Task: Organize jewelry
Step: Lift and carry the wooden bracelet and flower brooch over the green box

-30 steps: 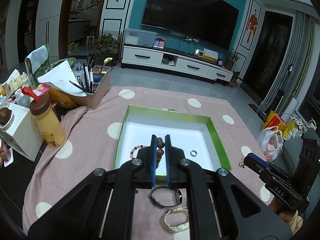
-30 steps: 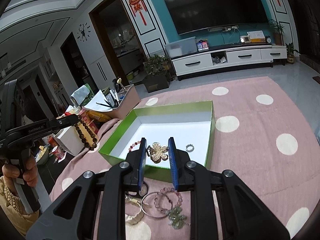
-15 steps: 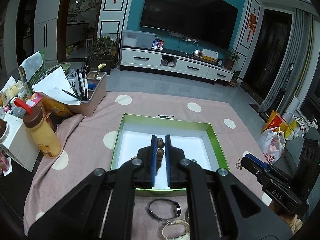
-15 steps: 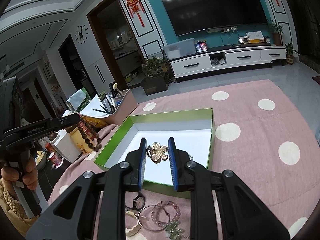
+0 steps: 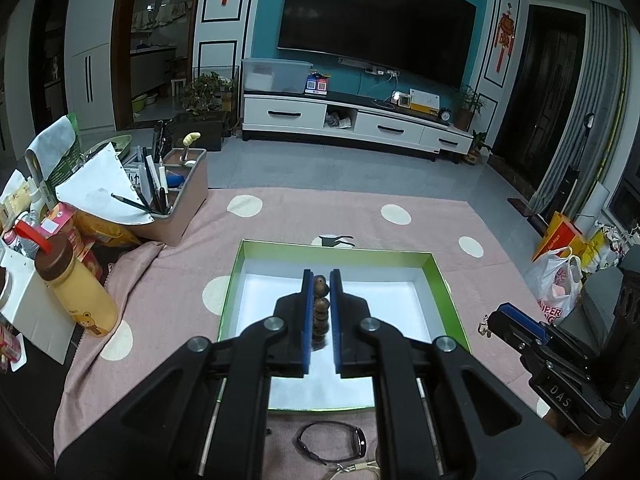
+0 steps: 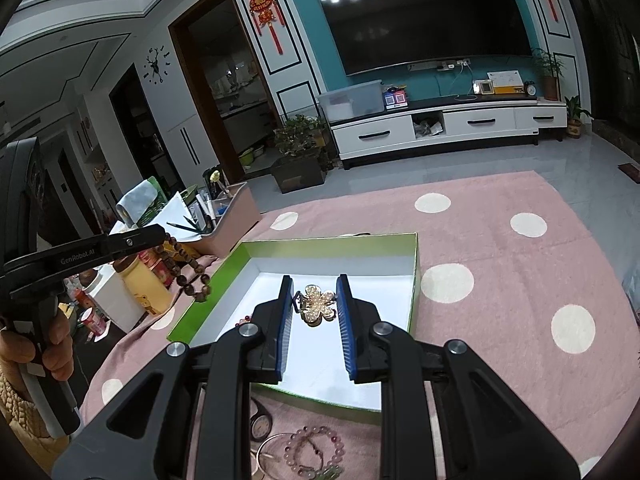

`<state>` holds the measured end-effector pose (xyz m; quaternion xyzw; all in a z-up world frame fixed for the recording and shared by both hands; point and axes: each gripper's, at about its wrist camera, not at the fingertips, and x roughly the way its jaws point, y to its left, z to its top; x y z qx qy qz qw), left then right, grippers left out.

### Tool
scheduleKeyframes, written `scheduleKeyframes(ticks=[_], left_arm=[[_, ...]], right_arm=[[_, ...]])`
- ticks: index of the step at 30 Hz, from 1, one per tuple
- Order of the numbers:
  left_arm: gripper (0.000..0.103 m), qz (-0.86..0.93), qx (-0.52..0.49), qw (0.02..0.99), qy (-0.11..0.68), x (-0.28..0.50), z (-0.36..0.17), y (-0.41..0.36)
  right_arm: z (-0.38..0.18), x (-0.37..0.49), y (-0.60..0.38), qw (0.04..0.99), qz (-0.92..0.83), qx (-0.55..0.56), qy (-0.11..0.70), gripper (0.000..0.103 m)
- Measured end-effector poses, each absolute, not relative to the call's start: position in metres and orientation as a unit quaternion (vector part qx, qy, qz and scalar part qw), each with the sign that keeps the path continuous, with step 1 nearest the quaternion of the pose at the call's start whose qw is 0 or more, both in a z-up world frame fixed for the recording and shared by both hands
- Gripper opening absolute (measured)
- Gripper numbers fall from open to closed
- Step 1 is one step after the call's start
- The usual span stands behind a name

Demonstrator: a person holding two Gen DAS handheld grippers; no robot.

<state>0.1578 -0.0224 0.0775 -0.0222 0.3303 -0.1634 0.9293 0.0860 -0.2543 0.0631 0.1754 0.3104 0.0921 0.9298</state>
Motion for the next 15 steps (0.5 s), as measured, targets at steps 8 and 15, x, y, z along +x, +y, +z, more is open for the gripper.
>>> scheduleKeyframes(ticks=[8, 15], left_arm=[[0.007, -0.157, -0.014, 0.927, 0.339, 0.175, 0.07, -0.033], [0.007, -0.147, -0.005, 0.924, 0.353, 0.193, 0.061, -0.038]], right_arm=[[0.056, 0.1, -0.254, 0.929, 0.082, 0.165, 0.321, 0.022], [0.051, 0.113, -0.255, 0.927, 0.074, 0.161, 0.33, 0.022]])
